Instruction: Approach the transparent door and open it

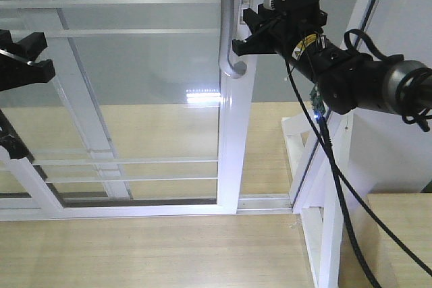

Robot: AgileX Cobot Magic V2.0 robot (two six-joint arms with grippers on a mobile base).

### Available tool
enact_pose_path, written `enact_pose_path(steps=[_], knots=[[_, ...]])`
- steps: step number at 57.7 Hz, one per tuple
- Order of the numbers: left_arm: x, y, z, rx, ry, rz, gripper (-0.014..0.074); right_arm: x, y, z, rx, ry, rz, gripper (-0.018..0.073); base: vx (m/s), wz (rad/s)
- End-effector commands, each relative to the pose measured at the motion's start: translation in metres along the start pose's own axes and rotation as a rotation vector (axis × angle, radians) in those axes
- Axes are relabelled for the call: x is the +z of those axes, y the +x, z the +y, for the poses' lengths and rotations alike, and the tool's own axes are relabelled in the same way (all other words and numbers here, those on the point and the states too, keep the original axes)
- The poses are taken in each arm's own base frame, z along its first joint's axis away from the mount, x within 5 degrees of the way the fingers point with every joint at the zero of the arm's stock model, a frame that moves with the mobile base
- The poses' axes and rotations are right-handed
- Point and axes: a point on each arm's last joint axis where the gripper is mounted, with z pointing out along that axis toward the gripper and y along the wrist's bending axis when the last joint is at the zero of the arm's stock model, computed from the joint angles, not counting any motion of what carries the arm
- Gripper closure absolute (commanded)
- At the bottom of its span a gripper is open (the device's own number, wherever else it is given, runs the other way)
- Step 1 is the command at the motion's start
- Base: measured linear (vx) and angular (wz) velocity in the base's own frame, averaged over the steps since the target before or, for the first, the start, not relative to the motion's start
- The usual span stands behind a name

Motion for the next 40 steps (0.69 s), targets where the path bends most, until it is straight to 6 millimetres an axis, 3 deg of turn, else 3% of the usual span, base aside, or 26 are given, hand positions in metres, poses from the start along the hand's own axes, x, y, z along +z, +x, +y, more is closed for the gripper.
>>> enact_pose_path(steps=[1, 15, 28, 40], knots=[[-0.004, -0.022, -0.003, 0.002, 0.010, -0.128, 0.0153, -0.016, -0.050, -0.002, -0.040, 0.009, -0.131, 0.0314, 0.00, 0.00], [0.023, -0.007, -0.025, 0.063, 0.095, -0.101, 0.0153, -0.036, -0.074, -0.003, -0.162, 0.039, -0.090, 0.0314, 0.00, 0.00], [0.062, 0.006, -0.047, 0.067, 0.157, -0.236, 0.0153, -0.049, -0.087, -0.004, -0.174, 0.057, -0.063, 0.0314, 0.00, 0.00], [0.103, 0.007, -0.063, 0.027, 0.191, -0.199, 0.0153, -0.056, -0.094, -0.004, -0.199, 0.063, -0.049, 0.0314, 0.00, 0.00]])
